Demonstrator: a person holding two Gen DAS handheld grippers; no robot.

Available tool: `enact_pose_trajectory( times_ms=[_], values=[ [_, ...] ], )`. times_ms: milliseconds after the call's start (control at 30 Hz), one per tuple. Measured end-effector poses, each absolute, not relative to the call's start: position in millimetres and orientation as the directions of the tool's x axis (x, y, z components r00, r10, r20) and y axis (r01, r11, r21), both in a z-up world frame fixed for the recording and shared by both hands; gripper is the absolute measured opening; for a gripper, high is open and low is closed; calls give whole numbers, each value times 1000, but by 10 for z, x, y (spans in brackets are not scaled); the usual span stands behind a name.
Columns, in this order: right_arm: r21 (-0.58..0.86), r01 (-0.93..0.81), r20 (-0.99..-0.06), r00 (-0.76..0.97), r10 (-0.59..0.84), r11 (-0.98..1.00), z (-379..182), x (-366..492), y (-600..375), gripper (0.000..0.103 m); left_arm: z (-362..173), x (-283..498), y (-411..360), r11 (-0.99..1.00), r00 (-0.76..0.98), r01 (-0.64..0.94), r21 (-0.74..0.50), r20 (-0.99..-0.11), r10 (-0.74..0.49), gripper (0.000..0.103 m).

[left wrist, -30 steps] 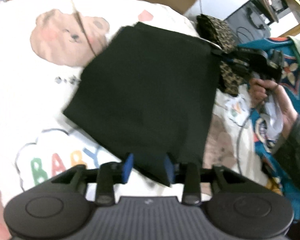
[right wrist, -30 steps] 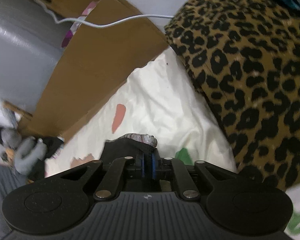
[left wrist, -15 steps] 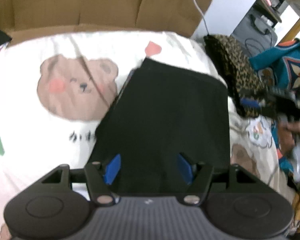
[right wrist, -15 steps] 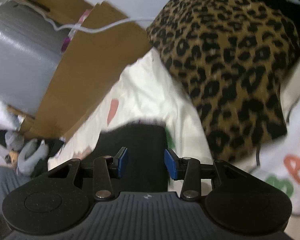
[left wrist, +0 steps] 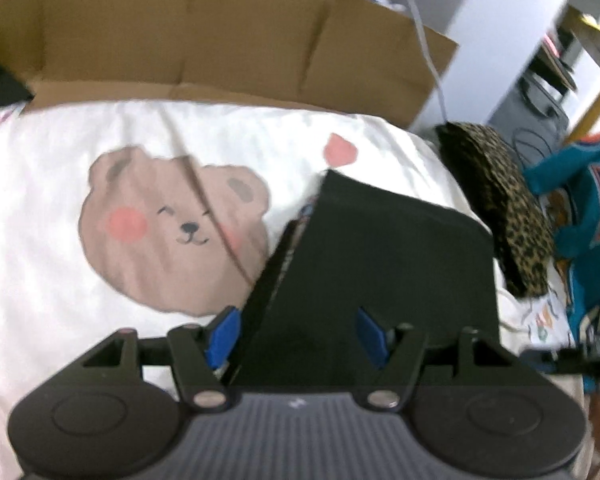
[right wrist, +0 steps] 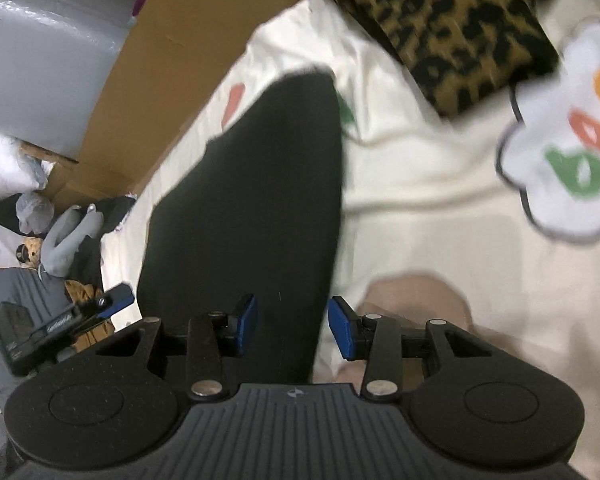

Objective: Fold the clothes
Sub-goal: 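Grasp the black cloth's edge again with both grippers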

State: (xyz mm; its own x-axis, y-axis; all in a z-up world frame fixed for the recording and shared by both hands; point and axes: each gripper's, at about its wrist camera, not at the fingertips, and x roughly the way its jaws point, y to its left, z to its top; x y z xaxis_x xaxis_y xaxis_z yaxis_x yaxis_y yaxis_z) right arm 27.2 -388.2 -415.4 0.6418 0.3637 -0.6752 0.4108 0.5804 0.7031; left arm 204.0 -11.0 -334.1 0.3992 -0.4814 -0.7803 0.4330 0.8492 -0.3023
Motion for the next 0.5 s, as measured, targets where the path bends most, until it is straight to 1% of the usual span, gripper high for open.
enact_pose_trajectory(
  times_ms=[100,267,400,500],
  values=[
    [712,428,-679,622,390,557,-4241,209,-3795,45,-3455,2088,-75,839,386,424,-340,-770,-507,67],
    [743,459,-661,615,429,487,-4385,162,-3706,45,-3558,2147,-97,825,373,451,-341,-767,-521,69],
    [760,461,-647,602,468,459,-4461,158,-3609,45,-3609,2145,-79,821,371,456,-344,-765,-527,68],
    [776,464,-631,593,501,428,-4531,154,-3543,45,-3657,2147,-64,822,371,454,-342,-767,-524,64]
  ],
)
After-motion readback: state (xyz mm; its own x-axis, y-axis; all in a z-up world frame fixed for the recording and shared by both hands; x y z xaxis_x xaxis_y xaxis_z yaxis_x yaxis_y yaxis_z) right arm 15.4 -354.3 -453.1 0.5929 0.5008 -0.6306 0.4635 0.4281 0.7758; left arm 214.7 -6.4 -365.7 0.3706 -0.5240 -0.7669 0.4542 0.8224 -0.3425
